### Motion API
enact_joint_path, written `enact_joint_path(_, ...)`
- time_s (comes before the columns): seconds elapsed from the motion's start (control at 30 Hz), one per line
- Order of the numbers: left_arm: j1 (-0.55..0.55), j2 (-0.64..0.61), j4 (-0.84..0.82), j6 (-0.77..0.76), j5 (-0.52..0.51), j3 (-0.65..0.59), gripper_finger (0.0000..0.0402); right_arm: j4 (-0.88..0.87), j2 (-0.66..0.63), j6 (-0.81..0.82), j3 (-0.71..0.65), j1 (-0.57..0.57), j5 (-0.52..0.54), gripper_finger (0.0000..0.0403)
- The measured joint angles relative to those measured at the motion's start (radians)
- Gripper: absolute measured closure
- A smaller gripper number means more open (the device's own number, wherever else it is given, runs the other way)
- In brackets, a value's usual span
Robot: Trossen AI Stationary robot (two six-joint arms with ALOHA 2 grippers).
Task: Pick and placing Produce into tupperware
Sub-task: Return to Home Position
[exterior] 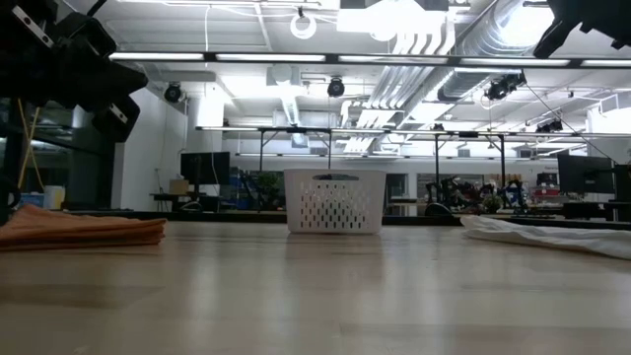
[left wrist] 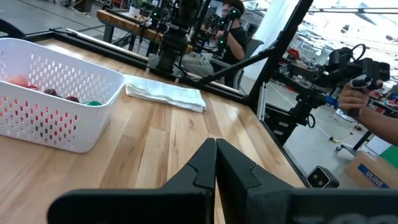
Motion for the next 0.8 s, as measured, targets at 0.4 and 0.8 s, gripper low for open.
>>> enact_joint_path(0.4, 0.0, 0.0, 0.0, 0.001, 0.0, 0.0, 0.0401, -0.052, 0.0, 0.0, 0.0, 0.0, 0.031, 0.0403)
enact_joint_path(0.8, 0.0, 0.0, 0.0, 0.0, 0.0, 0.0, 0.0401, -0.056, 0.0, -0.003, -0.014, 0.0, 0.039, 0.0403)
